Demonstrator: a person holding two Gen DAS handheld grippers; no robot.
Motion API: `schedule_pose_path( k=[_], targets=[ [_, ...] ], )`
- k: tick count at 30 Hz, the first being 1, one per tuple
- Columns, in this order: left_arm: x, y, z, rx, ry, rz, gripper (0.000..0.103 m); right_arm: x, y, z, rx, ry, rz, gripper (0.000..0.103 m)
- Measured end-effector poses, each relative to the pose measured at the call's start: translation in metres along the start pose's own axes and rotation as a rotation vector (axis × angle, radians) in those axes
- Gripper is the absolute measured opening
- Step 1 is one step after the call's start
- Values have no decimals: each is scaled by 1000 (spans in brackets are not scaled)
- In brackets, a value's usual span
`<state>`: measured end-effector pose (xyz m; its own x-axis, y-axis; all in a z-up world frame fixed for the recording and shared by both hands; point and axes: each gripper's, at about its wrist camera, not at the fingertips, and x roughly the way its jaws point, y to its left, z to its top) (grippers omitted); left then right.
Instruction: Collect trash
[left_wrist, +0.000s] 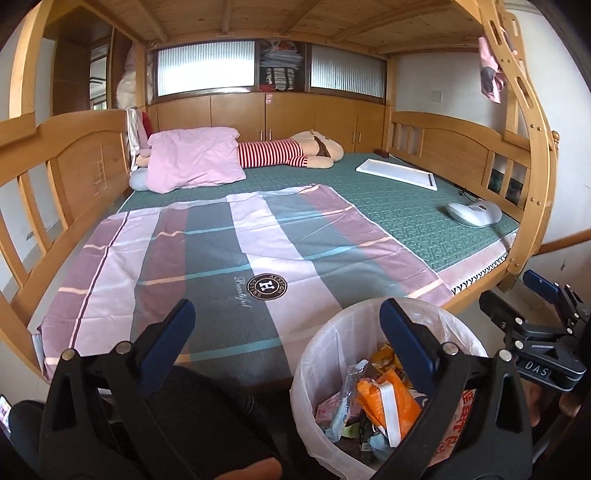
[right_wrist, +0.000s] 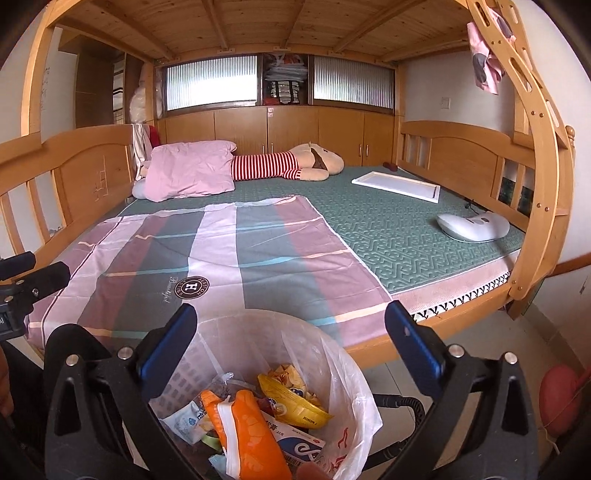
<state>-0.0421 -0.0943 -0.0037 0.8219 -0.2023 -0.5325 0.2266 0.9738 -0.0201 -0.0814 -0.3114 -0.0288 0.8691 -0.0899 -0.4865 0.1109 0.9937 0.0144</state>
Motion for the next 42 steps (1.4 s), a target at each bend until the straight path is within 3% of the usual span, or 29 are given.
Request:
schedule_pose_path(
  k=[42],
  targets=[
    [0,7,-3,-46,14,-3,99,7,20,-3,-22,24,13,99]
  ],
)
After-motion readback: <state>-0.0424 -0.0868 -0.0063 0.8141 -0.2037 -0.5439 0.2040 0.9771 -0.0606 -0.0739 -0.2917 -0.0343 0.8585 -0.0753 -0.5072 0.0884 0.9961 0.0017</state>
